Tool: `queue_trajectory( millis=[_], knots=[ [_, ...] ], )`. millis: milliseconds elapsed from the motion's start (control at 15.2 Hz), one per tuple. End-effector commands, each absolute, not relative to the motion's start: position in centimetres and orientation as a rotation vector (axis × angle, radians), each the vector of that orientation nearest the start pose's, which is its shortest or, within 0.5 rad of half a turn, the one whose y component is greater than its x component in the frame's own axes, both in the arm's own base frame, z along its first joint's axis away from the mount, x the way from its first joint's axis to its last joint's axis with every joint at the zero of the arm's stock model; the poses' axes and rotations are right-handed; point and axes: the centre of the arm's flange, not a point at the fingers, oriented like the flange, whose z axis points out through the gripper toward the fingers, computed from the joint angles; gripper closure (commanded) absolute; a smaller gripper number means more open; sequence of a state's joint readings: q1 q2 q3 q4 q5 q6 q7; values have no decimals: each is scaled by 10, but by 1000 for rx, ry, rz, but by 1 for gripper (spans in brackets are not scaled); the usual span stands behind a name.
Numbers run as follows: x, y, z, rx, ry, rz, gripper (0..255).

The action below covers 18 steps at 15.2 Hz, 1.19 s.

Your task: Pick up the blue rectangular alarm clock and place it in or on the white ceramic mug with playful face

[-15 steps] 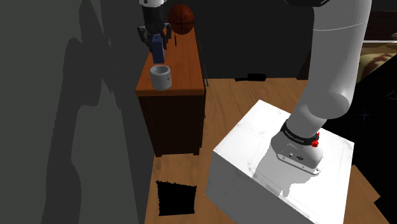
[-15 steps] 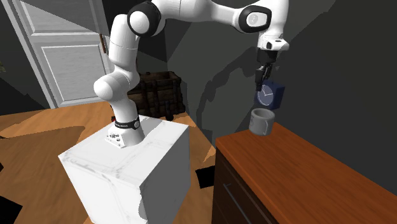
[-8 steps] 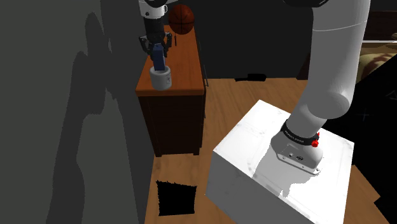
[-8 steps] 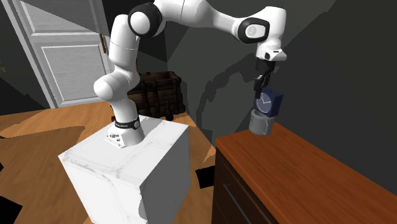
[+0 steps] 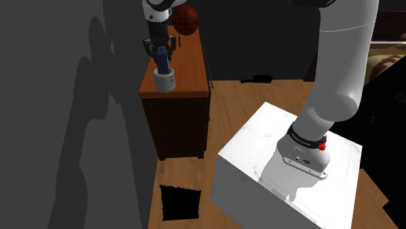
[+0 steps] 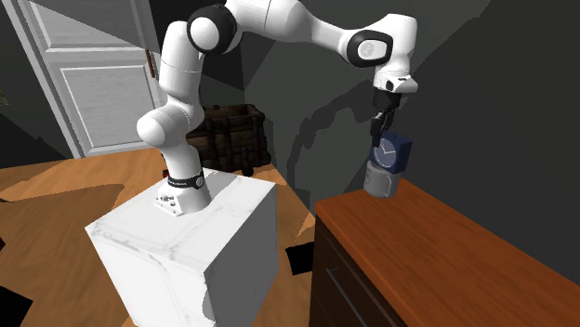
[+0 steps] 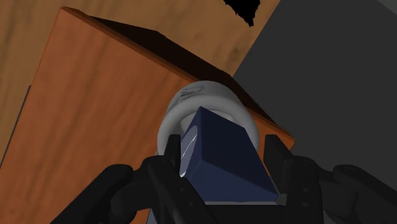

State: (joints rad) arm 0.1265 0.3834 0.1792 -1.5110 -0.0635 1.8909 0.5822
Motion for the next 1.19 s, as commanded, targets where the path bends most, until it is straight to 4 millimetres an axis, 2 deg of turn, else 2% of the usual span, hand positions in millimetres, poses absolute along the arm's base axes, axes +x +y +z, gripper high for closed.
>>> queue_trajectory(
  millis=[0,330,594,1122],
  knots=[
    [647,182,446,-3107,422,2,0],
    [647,182,446,-3107,422,2,0],
    [647,181,496,-3107,422,2,0],
    [647,181,496,-3107,422,2,0]
  ],
)
